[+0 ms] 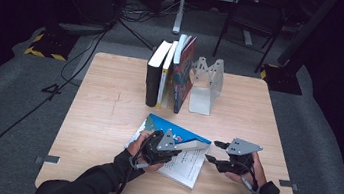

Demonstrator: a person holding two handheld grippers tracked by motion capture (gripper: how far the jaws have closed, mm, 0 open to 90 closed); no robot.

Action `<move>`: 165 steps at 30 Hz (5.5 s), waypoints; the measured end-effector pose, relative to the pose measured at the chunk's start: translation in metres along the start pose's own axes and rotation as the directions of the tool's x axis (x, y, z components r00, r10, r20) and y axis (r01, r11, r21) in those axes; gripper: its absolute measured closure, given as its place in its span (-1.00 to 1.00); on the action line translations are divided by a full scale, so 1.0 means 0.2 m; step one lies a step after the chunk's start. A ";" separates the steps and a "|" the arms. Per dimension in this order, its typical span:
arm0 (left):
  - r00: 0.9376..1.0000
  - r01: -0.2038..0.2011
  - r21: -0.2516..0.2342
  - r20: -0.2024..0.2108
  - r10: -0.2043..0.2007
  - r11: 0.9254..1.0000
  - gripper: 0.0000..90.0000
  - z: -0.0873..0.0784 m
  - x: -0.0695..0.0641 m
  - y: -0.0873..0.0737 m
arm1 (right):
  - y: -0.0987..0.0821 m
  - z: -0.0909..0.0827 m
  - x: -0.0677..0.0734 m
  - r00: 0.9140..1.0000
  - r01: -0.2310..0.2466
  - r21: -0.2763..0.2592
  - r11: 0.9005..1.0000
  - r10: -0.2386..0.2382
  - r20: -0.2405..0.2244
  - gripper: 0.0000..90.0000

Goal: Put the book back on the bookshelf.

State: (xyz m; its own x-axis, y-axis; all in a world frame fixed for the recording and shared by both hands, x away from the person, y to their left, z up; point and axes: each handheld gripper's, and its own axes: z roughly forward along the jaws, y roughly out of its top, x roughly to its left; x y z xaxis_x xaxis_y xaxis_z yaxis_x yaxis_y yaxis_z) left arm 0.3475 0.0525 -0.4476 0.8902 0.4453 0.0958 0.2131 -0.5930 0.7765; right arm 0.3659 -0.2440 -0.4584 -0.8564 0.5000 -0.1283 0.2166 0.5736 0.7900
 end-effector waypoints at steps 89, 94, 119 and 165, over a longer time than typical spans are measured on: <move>0.997 0.078 -0.282 0.035 -0.071 0.956 0.57 -0.44 0.02 -0.14 | 0.48 -0.04 0.07 0.999 -0.008 -0.317 0.948 0.021 0.038 -0.18; 0.992 0.094 -0.317 0.105 -0.064 0.944 0.61 -0.39 0.05 -0.11 | 0.44 -0.07 0.06 0.998 -0.011 -0.334 0.942 0.030 0.051 -0.05; 0.977 0.041 -0.381 0.211 0.044 0.924 0.63 -0.24 0.09 0.10 | 0.36 -0.29 -0.03 0.994 -0.019 -0.364 0.931 0.056 0.090 0.19; 0.966 0.028 -0.259 0.255 0.041 0.965 0.58 -0.04 0.16 0.02 | 0.42 -0.22 0.16 0.984 0.046 -0.298 0.953 0.008 0.179 -0.26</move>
State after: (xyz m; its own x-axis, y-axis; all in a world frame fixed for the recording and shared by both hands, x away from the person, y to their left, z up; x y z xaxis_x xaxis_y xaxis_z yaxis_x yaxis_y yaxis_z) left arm 0.3742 0.0702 -0.4372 0.9713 0.2355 -0.0345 0.1262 -0.3864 0.9136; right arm 0.3357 -0.2086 -0.3706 -0.7572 0.6125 -0.2269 0.0272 0.3767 0.9259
